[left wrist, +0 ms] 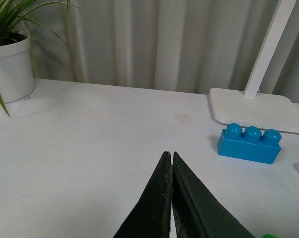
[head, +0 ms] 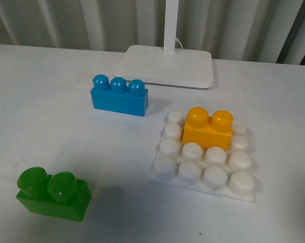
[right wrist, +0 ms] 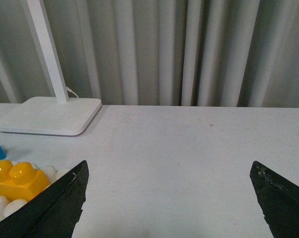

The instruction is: Insert yellow block into base center

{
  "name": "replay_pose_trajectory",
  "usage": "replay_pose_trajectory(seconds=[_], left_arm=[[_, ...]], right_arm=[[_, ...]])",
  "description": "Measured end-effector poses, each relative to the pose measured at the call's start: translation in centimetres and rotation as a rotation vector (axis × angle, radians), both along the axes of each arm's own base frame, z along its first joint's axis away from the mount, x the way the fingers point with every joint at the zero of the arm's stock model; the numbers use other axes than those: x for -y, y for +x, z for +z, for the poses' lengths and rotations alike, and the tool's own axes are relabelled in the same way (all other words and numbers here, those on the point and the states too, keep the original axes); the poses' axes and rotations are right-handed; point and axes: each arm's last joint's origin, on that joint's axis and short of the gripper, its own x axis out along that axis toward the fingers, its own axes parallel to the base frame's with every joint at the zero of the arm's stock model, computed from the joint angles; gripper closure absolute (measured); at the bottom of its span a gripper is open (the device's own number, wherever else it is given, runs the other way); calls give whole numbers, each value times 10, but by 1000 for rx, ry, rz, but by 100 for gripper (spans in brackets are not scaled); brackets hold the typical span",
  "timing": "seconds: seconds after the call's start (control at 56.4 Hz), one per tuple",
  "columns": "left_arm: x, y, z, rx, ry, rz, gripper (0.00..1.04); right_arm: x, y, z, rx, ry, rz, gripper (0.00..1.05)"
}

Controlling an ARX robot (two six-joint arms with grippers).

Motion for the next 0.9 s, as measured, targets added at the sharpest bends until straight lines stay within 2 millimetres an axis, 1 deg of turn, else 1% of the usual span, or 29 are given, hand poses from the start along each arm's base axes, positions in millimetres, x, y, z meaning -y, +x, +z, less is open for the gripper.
replay_pose_trajectory(seconds=[0.124, 0.195, 0.266, 0.497, 0.532, 0.603, 0.621, 0.656, 0.674, 0.763, 0.78, 0.851, 0.869, 0.905], left_arm=[[0, -3, -6, 8, 0, 0, 101], [0, -9, -11, -20, -1, -1, 101], [0, -12, -8, 10, -1, -1, 101], [0, -13, -9, 10, 0, 0, 101], [0, -13, -9, 10, -1, 0, 98], [0, -13, -8, 10, -1, 0, 84], [0, -13, -8, 10, -1, 0, 82], [0, -13, -8, 10, -1, -1, 75], [0, -13, -8, 10, -1, -1, 69], [0, -13, -8, 10, -1, 0, 51], [0, -13, -8, 10, -1, -1, 49], [0, -13, -8, 10, -1, 0, 35], [0, -13, -8, 10, -1, 0, 33], [0, -13, -8, 10, -1, 0, 26]], right_arm=[[0, 0, 0, 0, 0, 0, 9], [0, 0, 0, 0, 0, 0, 9], [0, 0, 0, 0, 0, 0, 9], [0, 0, 0, 0, 0, 0, 9], [0, 0, 0, 0, 0, 0, 9], [0, 0, 0, 0, 0, 0, 9], [0, 0, 0, 0, 0, 0, 9], [0, 0, 0, 0, 0, 0, 9], [0, 0, 0, 0, 0, 0, 9], [0, 0, 0, 0, 0, 0, 9], [0, 0, 0, 0, 0, 0, 9], [0, 0, 0, 0, 0, 0, 9], [0, 0, 0, 0, 0, 0, 9], [0, 0, 0, 0, 0, 0, 9]])
